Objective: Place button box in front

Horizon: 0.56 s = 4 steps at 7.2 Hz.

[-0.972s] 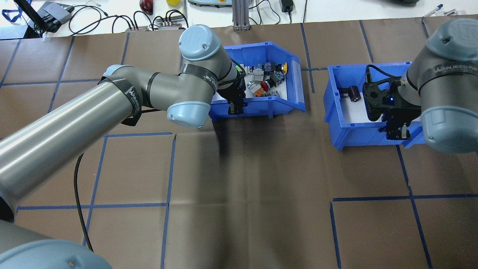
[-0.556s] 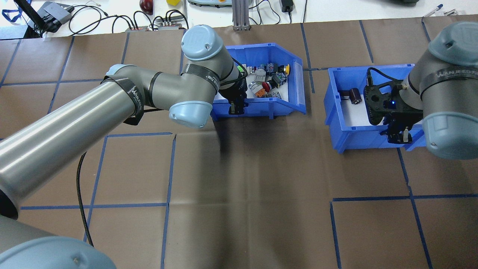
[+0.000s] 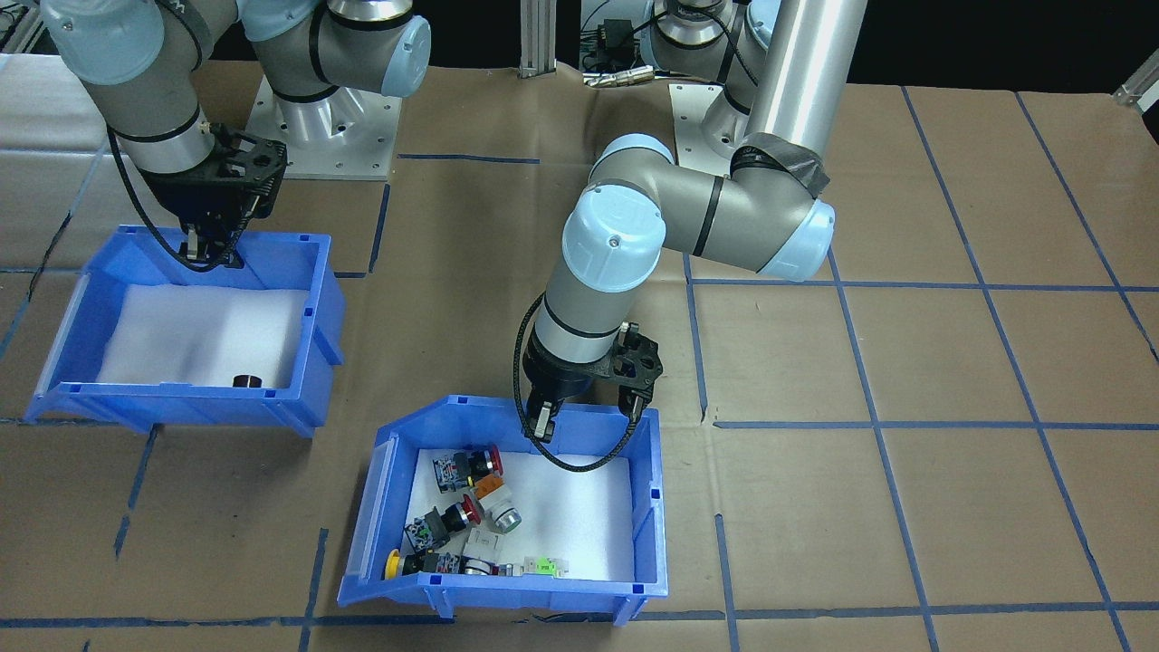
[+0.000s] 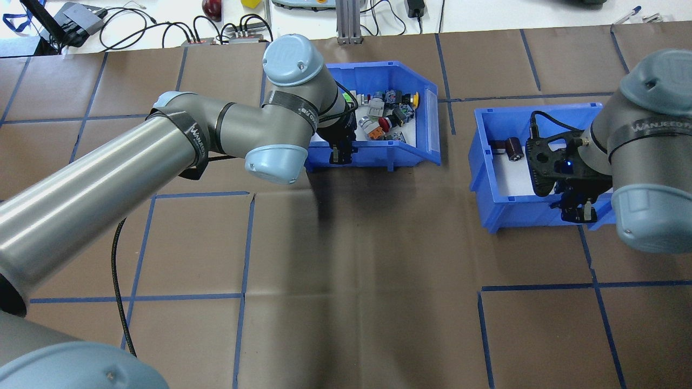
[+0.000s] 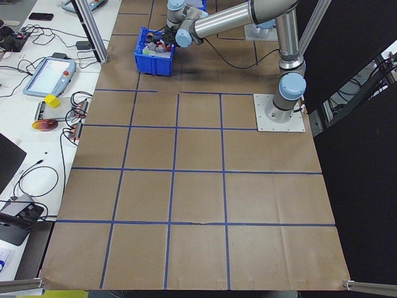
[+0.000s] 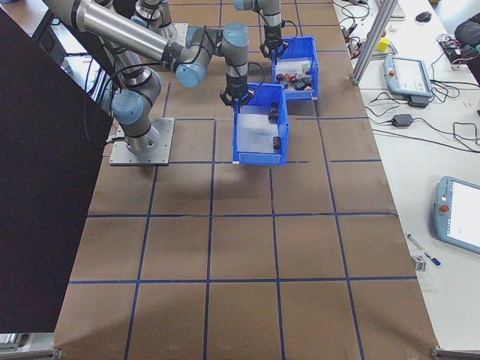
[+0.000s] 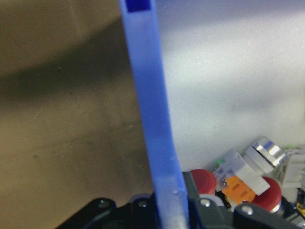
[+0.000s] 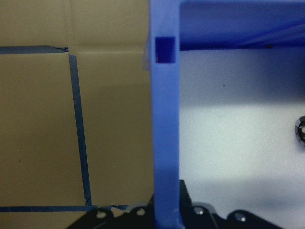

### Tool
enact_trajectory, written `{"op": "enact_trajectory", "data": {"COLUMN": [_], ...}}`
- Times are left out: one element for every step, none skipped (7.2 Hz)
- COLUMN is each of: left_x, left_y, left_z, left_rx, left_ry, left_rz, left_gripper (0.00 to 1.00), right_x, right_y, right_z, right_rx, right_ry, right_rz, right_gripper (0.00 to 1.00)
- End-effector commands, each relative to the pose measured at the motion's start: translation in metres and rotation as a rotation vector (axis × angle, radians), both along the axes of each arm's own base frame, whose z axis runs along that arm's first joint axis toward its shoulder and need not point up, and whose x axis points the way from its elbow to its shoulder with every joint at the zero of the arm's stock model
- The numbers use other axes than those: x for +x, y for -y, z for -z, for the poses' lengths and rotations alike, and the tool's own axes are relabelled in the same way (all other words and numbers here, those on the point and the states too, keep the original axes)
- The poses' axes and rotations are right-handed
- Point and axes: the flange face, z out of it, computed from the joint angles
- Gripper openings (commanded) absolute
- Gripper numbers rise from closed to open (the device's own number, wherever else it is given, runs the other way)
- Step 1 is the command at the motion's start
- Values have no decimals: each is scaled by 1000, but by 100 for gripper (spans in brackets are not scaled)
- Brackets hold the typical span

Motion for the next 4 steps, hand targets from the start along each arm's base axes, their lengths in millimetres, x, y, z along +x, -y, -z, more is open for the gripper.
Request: {"op": "enact_trajectory", "data": {"left_x": [-1,1,0,2], "left_y": [2,-2,-1,-5], "left_z": [2,9,3,-9], "left_rx": [6,22,20,40], "left_ry": [6,12,9,17], "left_rz": [-7,-9,-7,10], "left_gripper": [62,94,99,99], "right_x": [2,3,3,7], "right_y": [-9,-9,-12,-25], "right_z": [1,1,3,-3], "right_rx": [-2,-1,12,14], "right_ry": [1,2,5,7], "right_rz": [0,0,9,14], "right_gripper": [5,5,5,5]}}
